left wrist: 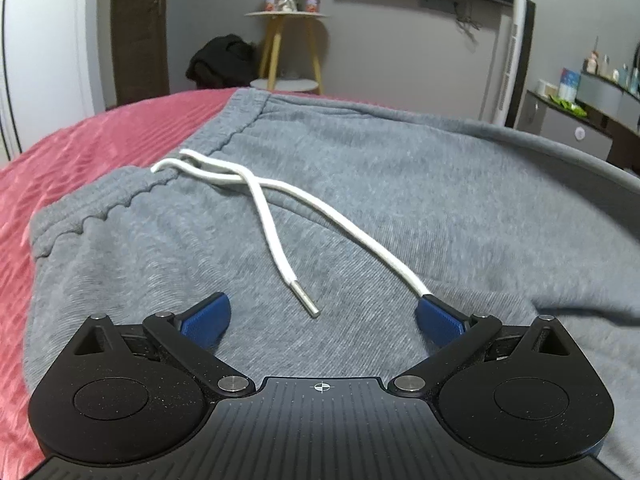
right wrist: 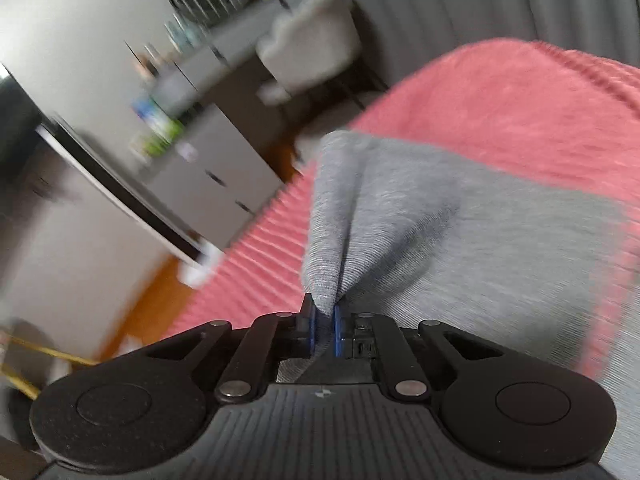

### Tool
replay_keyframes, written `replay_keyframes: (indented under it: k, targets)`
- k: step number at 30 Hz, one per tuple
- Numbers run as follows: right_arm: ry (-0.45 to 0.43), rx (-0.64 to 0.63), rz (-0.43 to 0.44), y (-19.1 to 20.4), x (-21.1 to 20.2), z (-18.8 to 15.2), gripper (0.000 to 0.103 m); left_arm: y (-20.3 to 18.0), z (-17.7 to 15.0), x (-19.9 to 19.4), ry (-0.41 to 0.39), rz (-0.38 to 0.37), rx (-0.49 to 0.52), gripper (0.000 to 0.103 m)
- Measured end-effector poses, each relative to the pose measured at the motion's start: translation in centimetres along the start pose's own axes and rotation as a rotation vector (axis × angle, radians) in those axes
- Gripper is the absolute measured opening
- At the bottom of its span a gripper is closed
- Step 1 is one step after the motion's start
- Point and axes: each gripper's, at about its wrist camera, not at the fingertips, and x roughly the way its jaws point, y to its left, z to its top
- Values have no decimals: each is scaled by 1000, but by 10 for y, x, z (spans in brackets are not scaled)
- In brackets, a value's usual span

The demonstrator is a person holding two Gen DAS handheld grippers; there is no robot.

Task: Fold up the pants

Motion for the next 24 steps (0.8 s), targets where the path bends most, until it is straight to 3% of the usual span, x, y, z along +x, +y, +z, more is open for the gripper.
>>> replay_keyframes:
  k: [4,9,11,13,14,15,17,19,21,22,23,24]
  targets:
    - [-29,33,14,-69,-81,-36,7,4,25,-22,-24,-124,-43,92]
    - [41,-2,-115,-134,-94,-60,4,6,79,-9,37,-389,-170,90]
    - [40,39,-98,-145,-93,-56,6,-1,99,13,65,-430,-211,88]
    - [43,108,-61,-153,-87,-50,8,-7,117,44,113,-403,-248,76]
    - [55,142,-52,-156,-83,-49,16,-9,122,58,130,-385,-266,68]
    - [67,176,-36,-160,-79,-47,22,-11,128,75,156,-379,-279,67]
    - [63,220,16,-165,-71,-44,50,-13,134,100,194,-400,-313,67]
    - [37,232,50,-163,-68,-41,64,-12,135,122,241,-410,-365,63]
    - [33,235,49,-163,-58,-38,62,-9,135,141,290,-388,-425,41]
    - [37,241,49,-161,-51,-33,55,-8,133,148,311,-384,-456,34]
    - [37,246,47,-160,-52,-33,26,-5,132,154,325,-390,-487,18]
    - [44,243,52,-158,-49,-29,10,-3,131,156,325,-404,-512,14]
